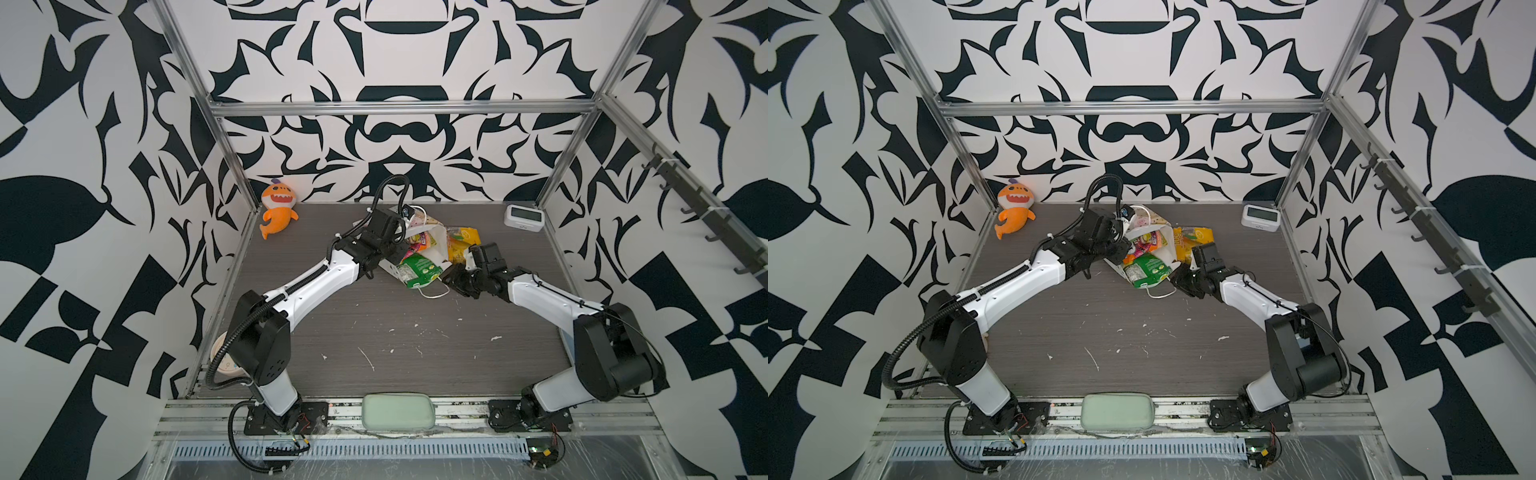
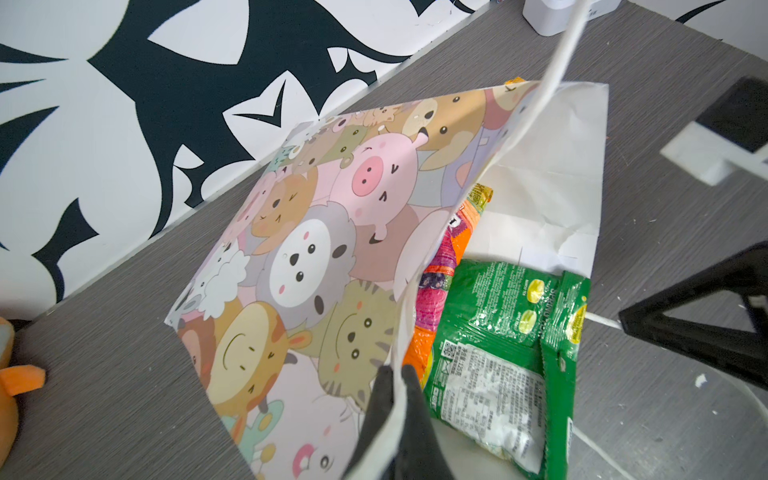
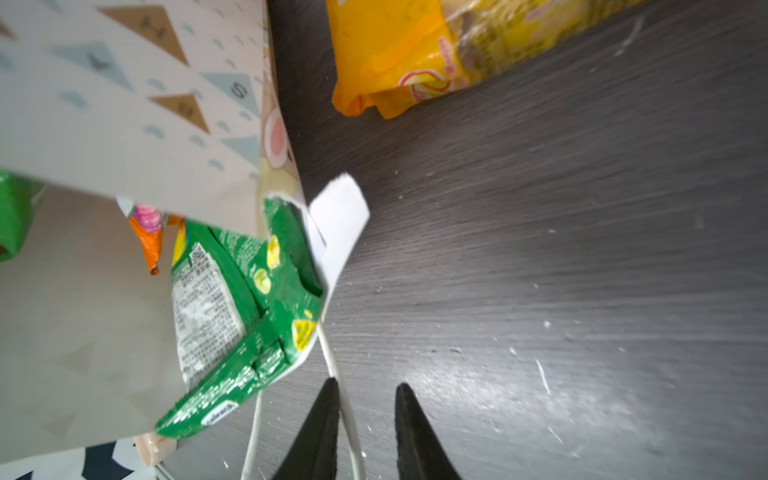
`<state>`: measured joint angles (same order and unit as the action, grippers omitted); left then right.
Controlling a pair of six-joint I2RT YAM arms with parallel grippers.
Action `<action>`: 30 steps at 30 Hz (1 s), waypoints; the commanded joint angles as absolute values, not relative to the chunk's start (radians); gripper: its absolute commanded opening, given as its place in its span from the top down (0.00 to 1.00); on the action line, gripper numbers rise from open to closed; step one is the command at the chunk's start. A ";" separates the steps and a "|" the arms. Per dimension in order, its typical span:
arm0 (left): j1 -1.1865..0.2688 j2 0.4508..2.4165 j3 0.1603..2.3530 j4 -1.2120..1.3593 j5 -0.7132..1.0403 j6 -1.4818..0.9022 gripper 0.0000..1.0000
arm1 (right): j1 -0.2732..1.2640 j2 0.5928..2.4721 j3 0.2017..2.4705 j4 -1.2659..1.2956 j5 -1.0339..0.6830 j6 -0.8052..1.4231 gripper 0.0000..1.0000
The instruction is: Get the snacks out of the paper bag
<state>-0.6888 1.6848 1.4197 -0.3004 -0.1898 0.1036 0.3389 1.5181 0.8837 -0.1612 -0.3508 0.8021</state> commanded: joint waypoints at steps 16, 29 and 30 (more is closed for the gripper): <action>-0.692 1.677 1.464 -0.283 -0.196 0.095 1.00 | 0.368 1.528 1.025 -0.132 -0.353 0.755 0.74; -0.692 1.672 1.450 -0.267 -0.198 0.093 1.00 | 0.368 1.526 1.023 -0.190 -0.333 0.737 0.73; -0.692 1.674 1.452 -0.270 -0.197 0.091 1.00 | 0.369 1.532 1.026 -0.195 -0.328 0.734 0.72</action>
<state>-0.6895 1.6848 1.4208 -0.3065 -0.1905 0.1040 0.3626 1.5227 0.9993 -0.1745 -0.3450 0.7551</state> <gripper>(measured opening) 0.040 0.281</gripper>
